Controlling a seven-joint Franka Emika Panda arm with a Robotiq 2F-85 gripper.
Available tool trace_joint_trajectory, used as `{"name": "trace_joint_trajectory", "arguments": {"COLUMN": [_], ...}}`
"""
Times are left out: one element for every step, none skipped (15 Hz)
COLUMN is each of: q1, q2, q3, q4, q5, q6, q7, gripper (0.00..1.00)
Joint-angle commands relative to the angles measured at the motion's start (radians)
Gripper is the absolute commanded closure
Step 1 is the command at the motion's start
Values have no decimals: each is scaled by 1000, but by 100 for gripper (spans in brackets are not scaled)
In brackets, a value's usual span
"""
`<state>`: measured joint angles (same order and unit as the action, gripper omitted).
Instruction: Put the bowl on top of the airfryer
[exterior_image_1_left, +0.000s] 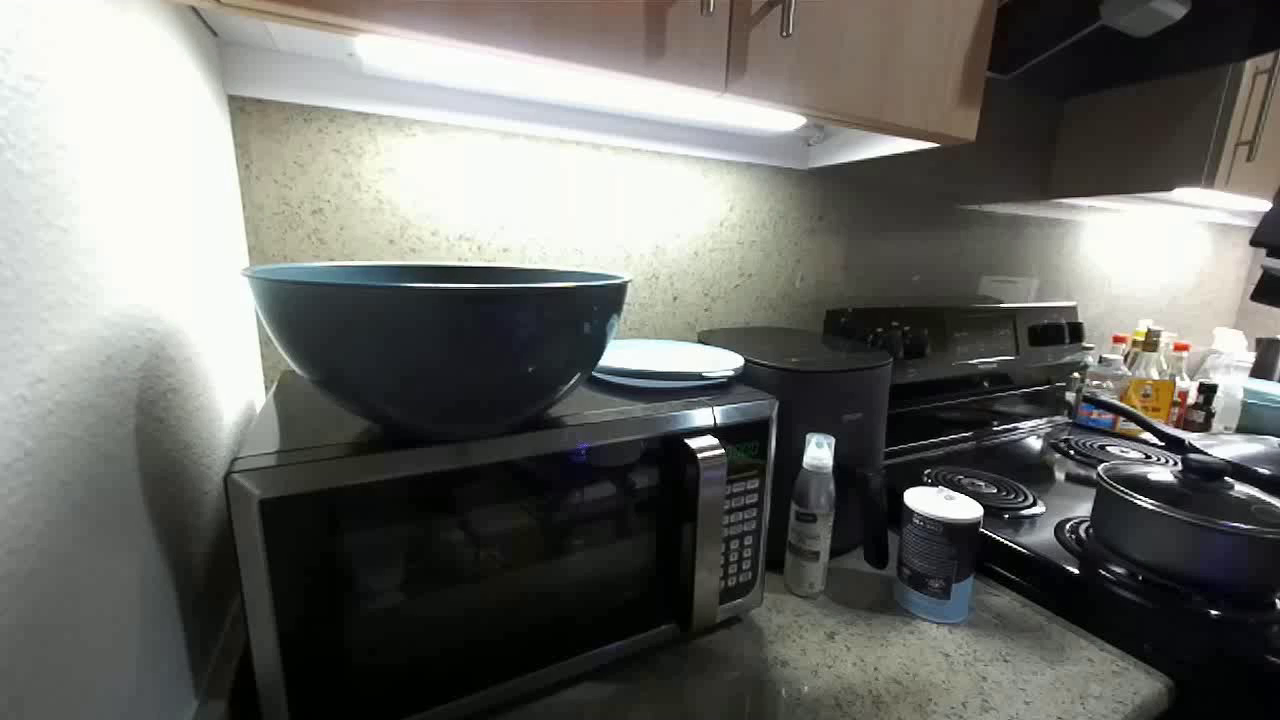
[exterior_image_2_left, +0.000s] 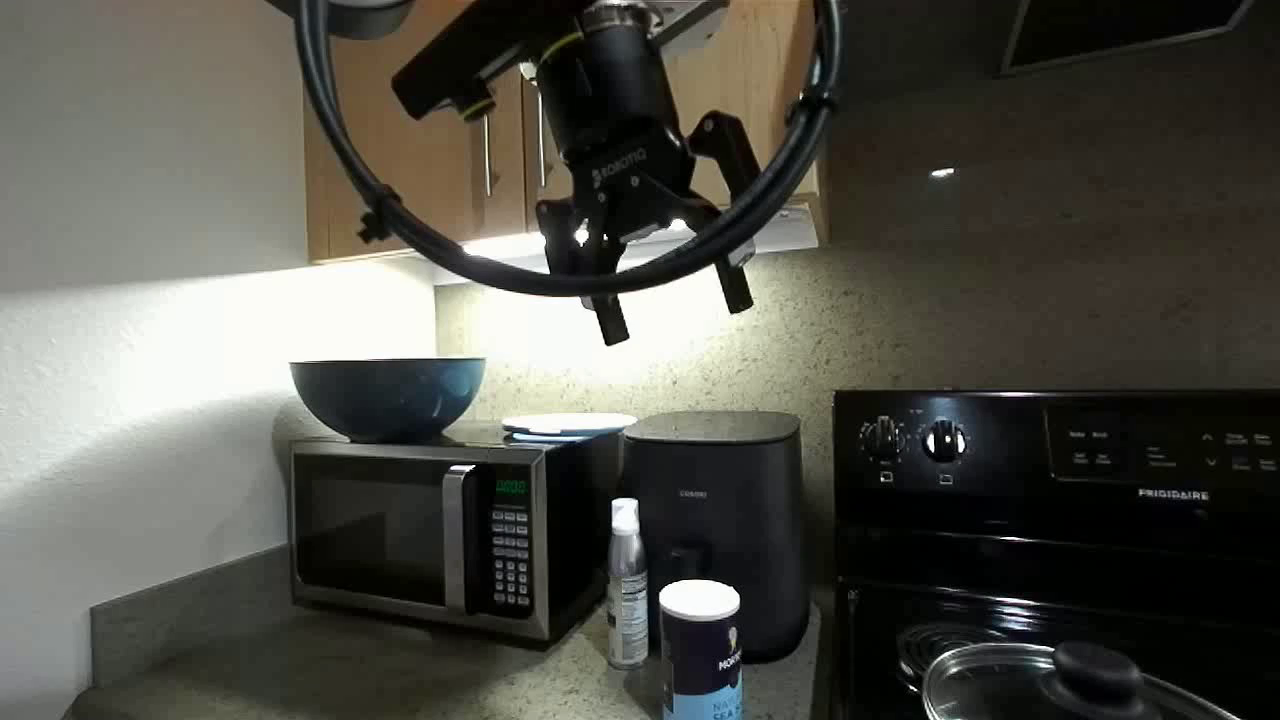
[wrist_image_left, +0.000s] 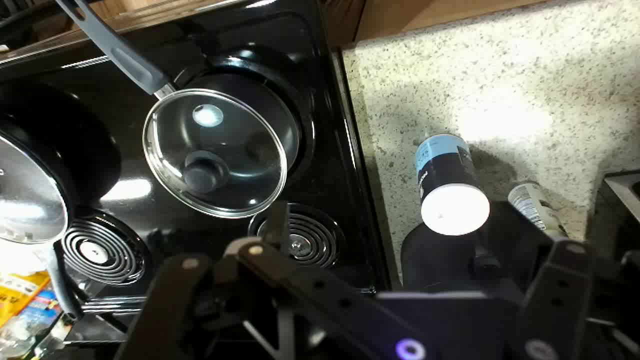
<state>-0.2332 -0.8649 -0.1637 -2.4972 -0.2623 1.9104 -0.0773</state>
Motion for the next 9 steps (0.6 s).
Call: {"name": "trace_joint_trajectory", "arguments": {"q1": [9,9,9,9,9,9,14,31,47], "q2": [0,0,0,0,0,0,9,26,38], "q3": [-5,-5,-5,-5,-5,-5,-5,-8,-8], "q4": [2,2,2,2,2,2,4,8,7], "q5": [-5,-5,-5,-5,-5,-5,-8,-5,-5], "q6": [-3,-3,-3,-3,-3,-3,3,17,34], "q7": [5,5,5,5,5,5,-3,-20,-35], "gripper": [0,0,0,0,0,0,0,0,0]}}
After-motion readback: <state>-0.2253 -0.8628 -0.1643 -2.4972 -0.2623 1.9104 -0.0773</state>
